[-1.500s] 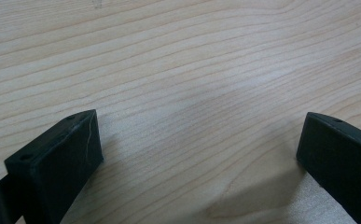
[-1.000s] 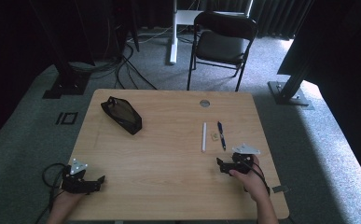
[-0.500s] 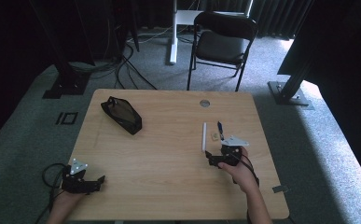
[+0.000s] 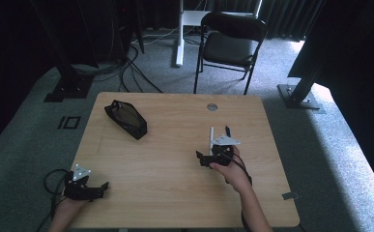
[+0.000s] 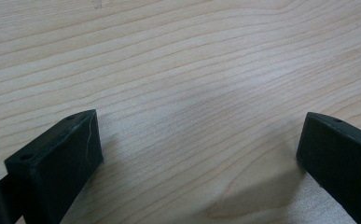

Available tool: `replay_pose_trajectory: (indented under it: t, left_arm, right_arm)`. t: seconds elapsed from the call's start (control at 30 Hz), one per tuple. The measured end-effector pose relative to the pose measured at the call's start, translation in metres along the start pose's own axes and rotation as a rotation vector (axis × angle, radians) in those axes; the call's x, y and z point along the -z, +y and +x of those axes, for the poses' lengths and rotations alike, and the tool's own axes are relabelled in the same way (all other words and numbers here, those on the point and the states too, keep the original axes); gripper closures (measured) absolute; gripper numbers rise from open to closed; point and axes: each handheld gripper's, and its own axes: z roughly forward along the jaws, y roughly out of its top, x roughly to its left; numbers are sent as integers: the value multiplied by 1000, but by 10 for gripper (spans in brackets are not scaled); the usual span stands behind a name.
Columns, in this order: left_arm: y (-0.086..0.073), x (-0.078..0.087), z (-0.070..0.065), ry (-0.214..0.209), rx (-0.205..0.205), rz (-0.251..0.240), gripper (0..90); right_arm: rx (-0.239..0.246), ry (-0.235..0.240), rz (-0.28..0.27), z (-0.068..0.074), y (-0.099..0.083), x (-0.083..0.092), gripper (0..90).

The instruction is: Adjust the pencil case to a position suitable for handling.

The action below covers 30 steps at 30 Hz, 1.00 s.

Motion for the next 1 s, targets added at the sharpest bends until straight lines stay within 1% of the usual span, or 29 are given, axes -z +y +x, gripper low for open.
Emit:
replay_pose_trajectory:
  t: [0.03,0.07,0.17,0.43,0.6,0.73,1.0]
  left_arm:
    - [0,0,0,0,0,0,4]
    - [0,0,0,0,0,0,4]
    - [0,0,0,-1,0,0,4]
    - [0,0,0,-1,0,0,4]
    - [0,0,0,0,0,0,4]
    - [0,0,0,0,0,0,3]
    - [0,0,0,0,0,0,4]
  right_arm:
    - [1,2,1,2,1,-2,138]
    - [12,12,-2,6,5,-8,138]
    - [20,19,-3,9,7,-12,138]
    - [46,58,-17,26,19,-32,138]
    - [61,74,-7,37,28,-44,139]
    - [79,96,-11,46,36,-54,138]
    - [91,133,2,64,48,-77,139]
